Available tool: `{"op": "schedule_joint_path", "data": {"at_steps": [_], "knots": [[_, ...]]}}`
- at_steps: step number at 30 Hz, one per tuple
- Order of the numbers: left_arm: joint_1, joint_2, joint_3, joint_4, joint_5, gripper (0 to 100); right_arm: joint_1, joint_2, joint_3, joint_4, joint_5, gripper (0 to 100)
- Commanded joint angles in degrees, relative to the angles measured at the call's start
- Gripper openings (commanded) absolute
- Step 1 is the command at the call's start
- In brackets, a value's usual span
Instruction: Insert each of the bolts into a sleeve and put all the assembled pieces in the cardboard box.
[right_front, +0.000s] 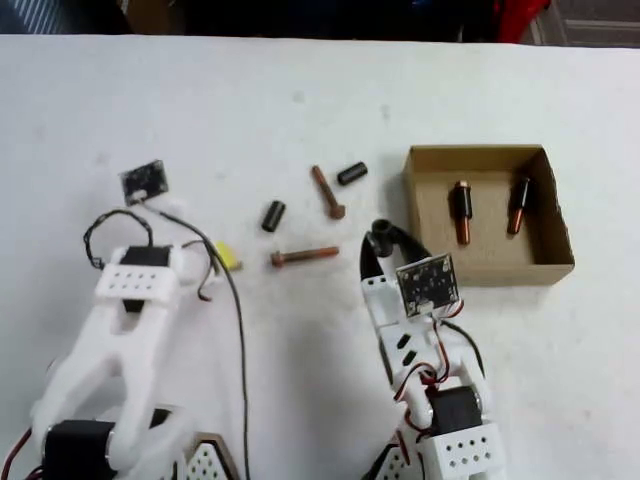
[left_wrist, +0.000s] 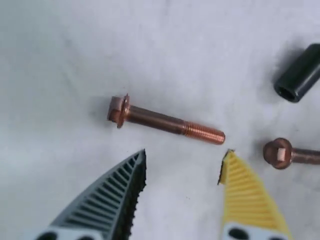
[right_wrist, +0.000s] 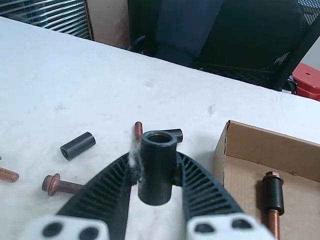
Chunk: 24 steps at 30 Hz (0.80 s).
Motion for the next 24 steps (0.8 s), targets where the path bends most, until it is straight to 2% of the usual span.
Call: {"op": "schedule_joint_path", "data": {"at_steps": [1, 8, 13, 19, 24], "knots": [[-1.36, -1.98, 0.09, -3.08, 0.70, 25, -0.04, -0.92, 0.53, 0.13, -0.18, 2.0], [-1.36, -1.45, -0.18, -3.34, 0.70, 26, -0.04, -0.92, 0.53, 0.13, -0.18, 2.0], [-2.42, 7.96, -2.73, -6.51, 2.02, 26, -0.04, -0.92, 0.53, 0.13, -0.18, 1.9], [-3.65, 16.57, -11.52, -0.18, 4.31, 26, -0.04, -0.92, 0.53, 0.22, -0.18, 1.9], [-3.82, 19.47, -13.63, -1.41, 4.40, 26, -0.04, -0.92, 0.53, 0.22, -0.18, 1.9]]}}
